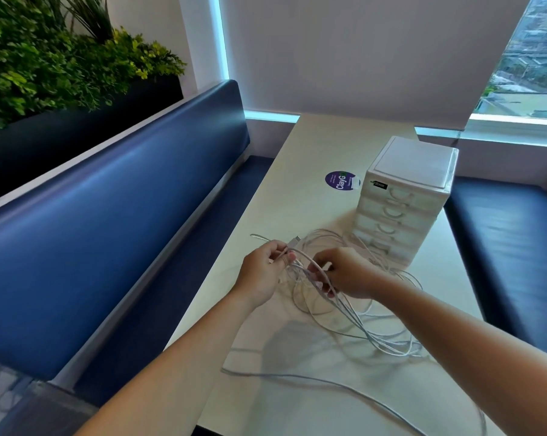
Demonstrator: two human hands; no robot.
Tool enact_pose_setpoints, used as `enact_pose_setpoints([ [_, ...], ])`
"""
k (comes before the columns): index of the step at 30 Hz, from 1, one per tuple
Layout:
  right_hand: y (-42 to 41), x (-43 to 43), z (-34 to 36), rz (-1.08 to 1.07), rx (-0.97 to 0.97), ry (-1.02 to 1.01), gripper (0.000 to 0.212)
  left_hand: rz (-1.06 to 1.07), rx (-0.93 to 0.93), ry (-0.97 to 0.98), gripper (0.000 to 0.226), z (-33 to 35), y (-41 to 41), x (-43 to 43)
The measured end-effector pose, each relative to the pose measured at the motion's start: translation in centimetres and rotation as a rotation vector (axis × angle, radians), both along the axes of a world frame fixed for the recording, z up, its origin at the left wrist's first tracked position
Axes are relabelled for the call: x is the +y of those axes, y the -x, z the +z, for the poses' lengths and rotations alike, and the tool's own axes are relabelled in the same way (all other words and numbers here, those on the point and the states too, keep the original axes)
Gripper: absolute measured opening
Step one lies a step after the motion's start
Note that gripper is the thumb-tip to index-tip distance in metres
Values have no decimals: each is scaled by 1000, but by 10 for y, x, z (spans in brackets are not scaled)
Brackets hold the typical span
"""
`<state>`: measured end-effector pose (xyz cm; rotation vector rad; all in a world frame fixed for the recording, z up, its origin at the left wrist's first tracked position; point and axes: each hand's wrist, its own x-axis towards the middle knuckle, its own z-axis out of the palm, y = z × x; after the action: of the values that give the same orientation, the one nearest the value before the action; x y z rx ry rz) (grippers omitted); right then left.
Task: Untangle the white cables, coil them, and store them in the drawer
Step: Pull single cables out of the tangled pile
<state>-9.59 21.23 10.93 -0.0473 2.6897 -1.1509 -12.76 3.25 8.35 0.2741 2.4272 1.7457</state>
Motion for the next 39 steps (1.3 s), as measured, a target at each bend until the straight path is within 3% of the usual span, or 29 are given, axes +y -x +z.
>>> enact_pose_setpoints([
  [5,-1,-2,-4,130,220,-264,20,-42,59,133,14,0,-1,-6],
  [10,2,-2,-7,173,155,-274,17,-112,40,194,17,2,-10,-6],
  [17,-1,-2,-14,197,241,-367,18,-131,7,189,19,6,-18,-3],
  [24,0,6,-12,198,265,-426,10,-146,33,363,17,2,-16,-19],
  [29,1,14,-13,209,343,-571,14,-140,19,286,13,3,-21,-22],
  [33,-3,10,-13,79,309,-385,10,-118,-17,263,12,8,-26,-21],
  [35,-13,3,-12,19,184,-29,2,-84,-22,269,17,8,-25,-22],
  [37,-26,-3,-13,-14,33,324,8,-74,-33,263,19,8,-25,-22],
  [39,-34,1,-21,83,-7,254,18,-76,-45,239,17,9,-25,-21],
])
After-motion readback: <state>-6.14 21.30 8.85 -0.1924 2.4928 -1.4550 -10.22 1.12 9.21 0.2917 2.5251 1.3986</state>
